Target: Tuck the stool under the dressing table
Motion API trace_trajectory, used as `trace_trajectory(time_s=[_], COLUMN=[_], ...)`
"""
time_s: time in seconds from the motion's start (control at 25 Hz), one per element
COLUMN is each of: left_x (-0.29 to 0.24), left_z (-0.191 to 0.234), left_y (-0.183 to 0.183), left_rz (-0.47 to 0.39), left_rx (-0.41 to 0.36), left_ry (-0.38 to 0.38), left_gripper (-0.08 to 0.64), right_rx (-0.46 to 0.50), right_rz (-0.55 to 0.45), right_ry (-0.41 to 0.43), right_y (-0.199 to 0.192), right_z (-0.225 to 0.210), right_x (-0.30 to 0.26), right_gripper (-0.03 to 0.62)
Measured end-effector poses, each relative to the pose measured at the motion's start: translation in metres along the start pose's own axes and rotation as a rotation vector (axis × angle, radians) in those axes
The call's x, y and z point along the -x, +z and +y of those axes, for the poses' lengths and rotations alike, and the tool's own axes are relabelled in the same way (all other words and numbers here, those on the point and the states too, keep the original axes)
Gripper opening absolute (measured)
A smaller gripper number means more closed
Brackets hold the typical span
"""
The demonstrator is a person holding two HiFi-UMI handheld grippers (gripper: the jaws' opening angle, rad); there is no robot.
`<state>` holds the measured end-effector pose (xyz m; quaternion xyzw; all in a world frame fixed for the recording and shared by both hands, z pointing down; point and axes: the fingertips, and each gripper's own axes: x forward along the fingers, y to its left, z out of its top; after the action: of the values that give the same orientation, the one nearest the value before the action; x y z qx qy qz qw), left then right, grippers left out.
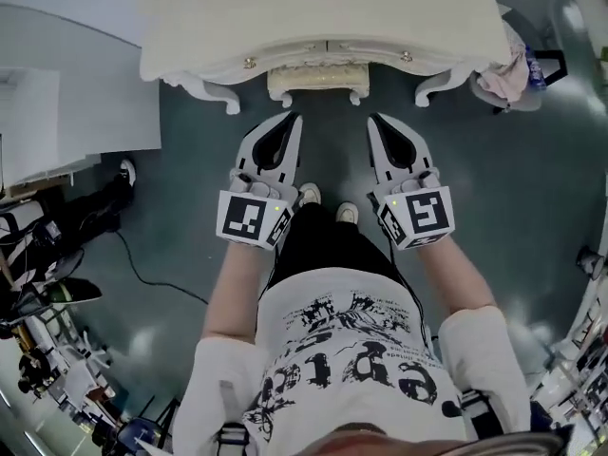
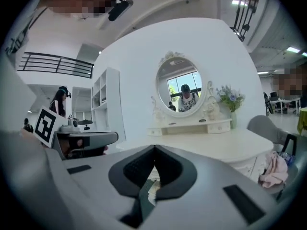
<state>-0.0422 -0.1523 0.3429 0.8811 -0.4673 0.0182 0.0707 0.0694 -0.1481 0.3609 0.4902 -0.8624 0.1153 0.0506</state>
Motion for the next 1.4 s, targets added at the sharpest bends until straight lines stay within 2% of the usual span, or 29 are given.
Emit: trace_trajectory(time_s=[0.2, 0.36, 0.56, 0.84, 1.04, 1.24, 1.4], left_x=[0.025, 0.05, 0.071, 0.086, 0.083, 0.083, 0.082], left_z=[-0.033, -0.044, -0.058, -0.075, -0.087, -0.094, -0.098], left_y=[0.072, 0.12, 0.162, 0.172, 0.171, 0.175, 0.177], left_rz=[-0.064, -0.103, -0.13, -0.122, -0.115, -0.121, -0.11], left_rx=[0.036, 0.006, -0.053, -0.064, -0.09, -0.087, -0.08], left_ry=[0.0, -0.005, 0.0, 0.002, -0.006, -0.005, -0.007], left_gripper=[0.02, 0.02, 0.02, 0.02, 0.02, 0.02, 0.02], right_rx=[0.078, 0.095, 0.083, 0.103, 0.068, 0.099, 0.121], right_rz=[-0.075, -0.135, -0.148, -0.16, -0.149, -0.135, -0.144], right_ry=[-0.001, -0.008, -0.025, -0.031, -0.027, -0.026, -0.057], right_y=[0.072, 0.129, 0.171, 0.182, 0.173, 0.169, 0.171], right_z=[0.014, 0.027, 0.027, 0.029, 0.028, 0.034, 0.029], right_x=[0.047, 0.075, 0.101, 0.127, 0.13, 0.132, 0.137], right_gripper=[0.017, 0.017, 0.017, 0.017, 0.017, 0.017, 0.017])
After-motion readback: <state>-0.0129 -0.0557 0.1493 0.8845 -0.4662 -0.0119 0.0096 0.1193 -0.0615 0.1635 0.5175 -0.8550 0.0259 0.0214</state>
